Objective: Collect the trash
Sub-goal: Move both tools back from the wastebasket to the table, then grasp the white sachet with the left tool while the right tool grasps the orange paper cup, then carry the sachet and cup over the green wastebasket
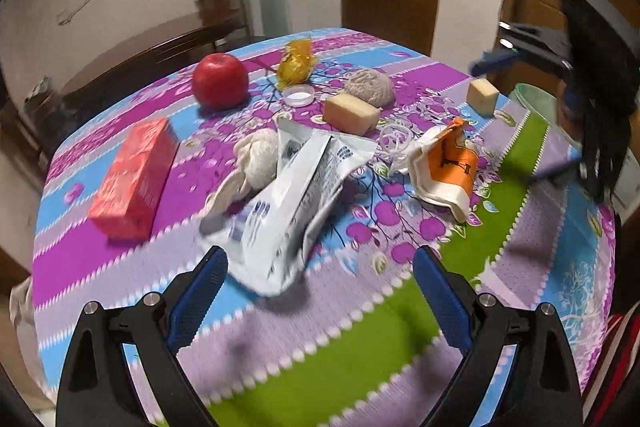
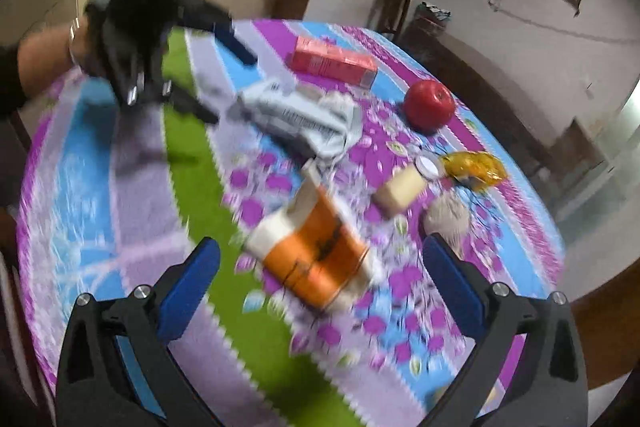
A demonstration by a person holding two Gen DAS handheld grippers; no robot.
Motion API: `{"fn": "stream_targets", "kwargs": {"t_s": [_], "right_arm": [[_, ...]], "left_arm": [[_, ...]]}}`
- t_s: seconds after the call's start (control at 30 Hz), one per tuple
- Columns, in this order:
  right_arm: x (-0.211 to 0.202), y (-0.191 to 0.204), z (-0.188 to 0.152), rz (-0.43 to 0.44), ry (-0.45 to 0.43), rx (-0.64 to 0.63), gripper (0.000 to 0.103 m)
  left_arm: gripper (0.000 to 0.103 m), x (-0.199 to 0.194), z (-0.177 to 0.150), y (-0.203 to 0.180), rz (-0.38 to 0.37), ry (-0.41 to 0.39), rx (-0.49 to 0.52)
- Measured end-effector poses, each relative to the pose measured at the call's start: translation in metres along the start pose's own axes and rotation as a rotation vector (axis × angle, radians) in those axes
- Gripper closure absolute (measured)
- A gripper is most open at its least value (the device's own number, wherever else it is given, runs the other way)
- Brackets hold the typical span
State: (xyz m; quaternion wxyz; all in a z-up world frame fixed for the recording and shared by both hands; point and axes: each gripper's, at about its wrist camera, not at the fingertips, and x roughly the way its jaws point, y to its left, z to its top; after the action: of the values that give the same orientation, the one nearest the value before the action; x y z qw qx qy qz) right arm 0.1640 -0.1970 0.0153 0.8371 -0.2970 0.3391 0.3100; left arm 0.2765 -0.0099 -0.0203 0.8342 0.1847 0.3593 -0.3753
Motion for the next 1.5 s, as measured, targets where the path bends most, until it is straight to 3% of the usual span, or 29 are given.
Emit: {"fn": "stream_targets", "kwargs": {"t_s": [0.23,0.37,0.5,0.53,0.6,0.67,0.77,0.83,0.93,1.13,1.3,1.5], "right_arm": [[0.032,-0.032,0.009,0.192,0.051,0.051,0.016],[0.051,-0.039,0.004,0.272,0.125,0.107,0.046],[0.057,-0.039,-0.004,0.316,0.153,0.128,0.054],[0.056,-0.039,-0.005,0.321,0.149,0.135,0.057],[0.056,-0.043,-0.005,0.337,0.141,0.164,0.072],[0.057,-0.047,-0.007,0.354,0.144,0.190,0.074],[0.058,-0.043,-0.011,0.356,0.165,0.184,0.085],[0.057,-0.038,-0.014,0.351,0.156,0.185,0.090],[0.053,-0.030,-0.019,0.334,0.153,0.181,0.090],[0.008,-0.014,-0.036,0.291,0.051,0.225,0.090],[-0.029,0.013,-0.049,0.186,-0.008,0.328,0.090],[-0.061,0.043,-0.066,0.115,-0.057,0.481,0.090]], "left_arm": [[0.010,0.013,0.015,0.016,-0.082,-0.010,0.066],[0.013,0.020,0.024,0.022,-0.100,-0.009,0.082],[0.028,0.036,0.031,0.023,-0.119,0.034,0.110],[0.029,0.040,0.031,0.024,-0.120,0.043,0.114],[0.029,0.049,0.031,0.027,-0.113,0.064,0.113],[0.029,0.060,0.030,0.030,-0.112,0.091,0.112],[0.049,0.071,0.025,0.028,-0.095,0.128,0.117],[0.056,0.070,0.023,0.028,-0.093,0.115,0.103],[0.061,0.061,0.019,0.021,-0.075,0.102,0.098],[0.064,0.018,0.008,-0.008,-0.044,0.052,0.109],[0.064,-0.013,-0.009,-0.034,0.007,0.026,0.063],[0.064,-0.039,-0.023,-0.059,0.112,0.017,-0.124]]}}
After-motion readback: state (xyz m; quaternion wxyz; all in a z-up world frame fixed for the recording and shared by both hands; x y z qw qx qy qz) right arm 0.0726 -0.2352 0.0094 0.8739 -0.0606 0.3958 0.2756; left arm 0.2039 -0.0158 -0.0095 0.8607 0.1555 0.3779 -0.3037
